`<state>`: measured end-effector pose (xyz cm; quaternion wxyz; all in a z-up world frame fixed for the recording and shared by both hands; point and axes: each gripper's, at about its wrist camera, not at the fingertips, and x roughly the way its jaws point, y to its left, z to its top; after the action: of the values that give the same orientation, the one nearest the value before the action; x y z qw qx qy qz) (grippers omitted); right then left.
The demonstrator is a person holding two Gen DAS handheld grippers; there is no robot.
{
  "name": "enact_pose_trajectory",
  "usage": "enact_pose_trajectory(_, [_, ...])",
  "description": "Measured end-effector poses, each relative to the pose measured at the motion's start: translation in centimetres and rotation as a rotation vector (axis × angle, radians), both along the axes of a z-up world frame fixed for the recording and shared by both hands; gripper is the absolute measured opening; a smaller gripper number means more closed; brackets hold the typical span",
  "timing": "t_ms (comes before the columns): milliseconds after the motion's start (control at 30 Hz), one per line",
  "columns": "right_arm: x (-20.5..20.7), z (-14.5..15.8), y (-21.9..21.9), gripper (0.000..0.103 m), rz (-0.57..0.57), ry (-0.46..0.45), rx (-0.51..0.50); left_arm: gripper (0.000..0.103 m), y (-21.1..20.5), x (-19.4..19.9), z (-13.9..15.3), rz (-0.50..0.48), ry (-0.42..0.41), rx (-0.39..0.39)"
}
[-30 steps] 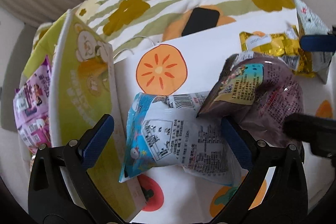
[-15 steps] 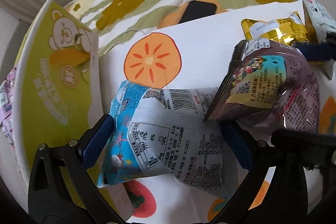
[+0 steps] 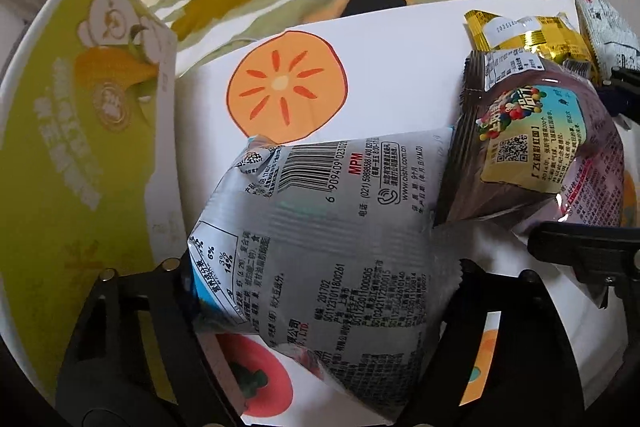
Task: Organize snacks
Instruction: 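Grasp the white-blue bag with the left gripper while the right grasps the purple-brown bag, then carry both bags into the box and release them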
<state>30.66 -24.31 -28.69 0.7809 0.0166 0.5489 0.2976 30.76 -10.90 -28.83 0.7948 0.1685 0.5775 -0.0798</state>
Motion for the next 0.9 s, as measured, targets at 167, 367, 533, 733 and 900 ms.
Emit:
enact_pose_trajectory(167, [-0.5,-0.3,0.5,0.096,-0.005,0.019,0.006,0.075,0.3,-0.3,0.2,0.012,0.007,-0.02])
enact_pose_trajectory(367, [-1.6,0.0,0.4,0.07,-0.034,0.013,0.023,0.075,0.4,-1.3,0.8,0.01,0.009,-0.028])
enact_pose_trajectory(533, [-3.3,2.3,-0.9,0.066,-0.113,-0.025,0.05,0.075,0.4,-2.4,2.9,-0.009,-0.026,-0.055])
enact_pose_trajectory(733, [-5.4,7.7,-2.1,0.065,-0.232,-0.104,0.077,0.075,0.8,-4.0,7.7,-0.056,-0.093,-0.13])
enact_pose_trajectory(900, [-6.2,13.3,-1.3,0.065,-0.286,-0.179,0.079,0.075,2.3,-5.1,13.6,-0.069,-0.181,-0.206])
